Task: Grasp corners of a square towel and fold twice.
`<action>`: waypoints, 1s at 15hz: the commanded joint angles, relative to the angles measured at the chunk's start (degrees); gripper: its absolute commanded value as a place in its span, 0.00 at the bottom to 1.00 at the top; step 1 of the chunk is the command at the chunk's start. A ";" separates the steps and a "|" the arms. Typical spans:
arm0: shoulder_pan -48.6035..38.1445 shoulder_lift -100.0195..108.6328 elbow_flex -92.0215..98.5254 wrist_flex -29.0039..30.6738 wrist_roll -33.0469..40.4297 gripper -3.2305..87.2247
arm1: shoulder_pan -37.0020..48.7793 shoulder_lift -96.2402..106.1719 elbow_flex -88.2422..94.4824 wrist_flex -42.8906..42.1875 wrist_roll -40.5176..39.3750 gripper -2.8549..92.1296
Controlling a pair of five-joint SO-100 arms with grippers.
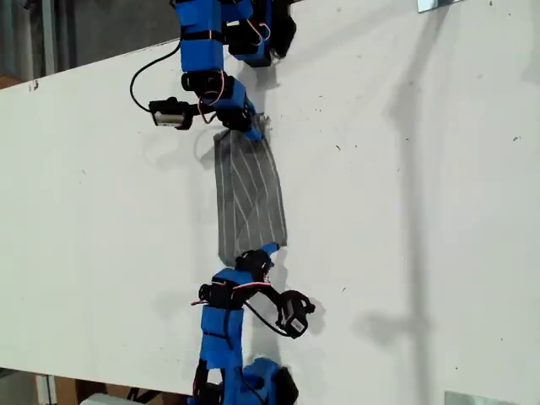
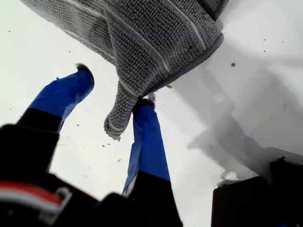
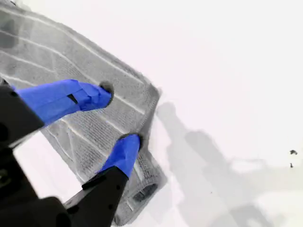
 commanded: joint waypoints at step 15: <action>-3.96 -24.87 -21.09 0.00 3.34 0.22 | -3.69 1.85 -1.23 -0.79 0.62 0.25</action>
